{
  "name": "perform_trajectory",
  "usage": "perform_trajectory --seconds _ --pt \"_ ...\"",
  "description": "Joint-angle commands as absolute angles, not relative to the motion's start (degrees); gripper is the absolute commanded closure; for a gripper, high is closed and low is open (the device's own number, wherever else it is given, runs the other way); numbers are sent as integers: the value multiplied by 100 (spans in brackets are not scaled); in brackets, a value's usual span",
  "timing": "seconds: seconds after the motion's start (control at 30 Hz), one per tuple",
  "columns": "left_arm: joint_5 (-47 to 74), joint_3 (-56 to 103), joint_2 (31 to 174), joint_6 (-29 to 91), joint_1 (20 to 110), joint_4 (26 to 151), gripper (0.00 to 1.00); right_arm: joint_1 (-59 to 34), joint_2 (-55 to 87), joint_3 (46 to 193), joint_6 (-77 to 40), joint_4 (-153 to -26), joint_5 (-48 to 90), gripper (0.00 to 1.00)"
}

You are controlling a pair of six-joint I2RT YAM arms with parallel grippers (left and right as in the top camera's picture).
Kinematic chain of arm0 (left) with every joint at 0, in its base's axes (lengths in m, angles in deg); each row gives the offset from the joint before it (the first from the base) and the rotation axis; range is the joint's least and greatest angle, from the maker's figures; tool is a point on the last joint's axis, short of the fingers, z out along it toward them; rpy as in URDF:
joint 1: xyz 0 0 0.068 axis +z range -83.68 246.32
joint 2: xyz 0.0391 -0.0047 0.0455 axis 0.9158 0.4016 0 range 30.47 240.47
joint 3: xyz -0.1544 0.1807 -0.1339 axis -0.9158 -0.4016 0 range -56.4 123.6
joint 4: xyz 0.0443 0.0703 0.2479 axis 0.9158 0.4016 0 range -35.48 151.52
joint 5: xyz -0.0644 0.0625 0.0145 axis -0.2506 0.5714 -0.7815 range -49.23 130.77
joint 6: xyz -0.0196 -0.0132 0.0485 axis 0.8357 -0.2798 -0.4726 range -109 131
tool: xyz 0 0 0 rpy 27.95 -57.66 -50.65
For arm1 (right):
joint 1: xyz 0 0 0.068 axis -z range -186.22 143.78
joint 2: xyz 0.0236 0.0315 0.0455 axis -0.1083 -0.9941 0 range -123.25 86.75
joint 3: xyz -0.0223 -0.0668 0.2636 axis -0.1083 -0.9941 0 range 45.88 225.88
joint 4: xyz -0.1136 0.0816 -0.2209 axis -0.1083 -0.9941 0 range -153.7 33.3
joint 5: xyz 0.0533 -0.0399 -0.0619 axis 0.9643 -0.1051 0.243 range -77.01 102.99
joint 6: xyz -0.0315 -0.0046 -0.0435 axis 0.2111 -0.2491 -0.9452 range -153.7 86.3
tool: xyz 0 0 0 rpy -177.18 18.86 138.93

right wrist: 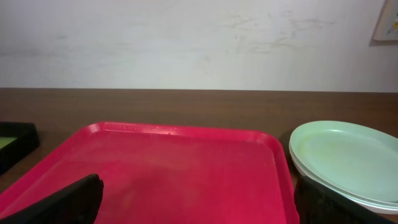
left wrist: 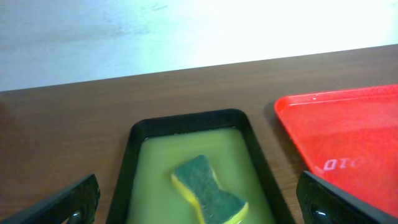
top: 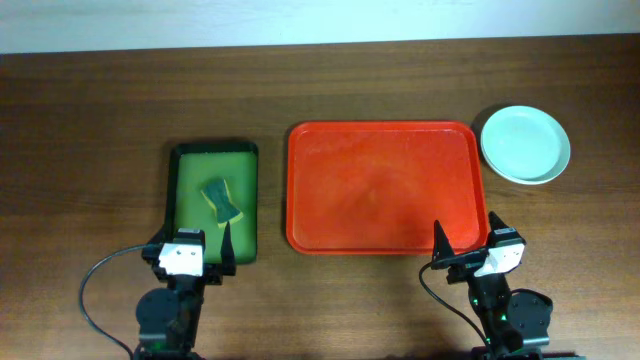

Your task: Clean dirty plates on tray and stack at the side

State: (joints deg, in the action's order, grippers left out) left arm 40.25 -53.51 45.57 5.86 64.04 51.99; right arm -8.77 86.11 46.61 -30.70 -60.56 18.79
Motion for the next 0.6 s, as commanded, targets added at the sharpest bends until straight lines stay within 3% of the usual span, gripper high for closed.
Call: perform_trajectory --seconds 0.0,0.1,0.43,0.57 --pt "3538 -5593 4198 489 6791 5210 1 -844 8654 4620 -3048 -6078 1831 1" --pt "3627 -5591 3838 489 6922 5901 1 -844 8654 4620 -3048 -6078 1831 1" --pt "3820 -5593 3075 520 6922 5918 1 -844 8654 4620 -3048 -6078 1831 1" --pt "4067 -5593 3075 1366 6922 5934 1 -844 8654 4620 -3048 -6078 1831 1"
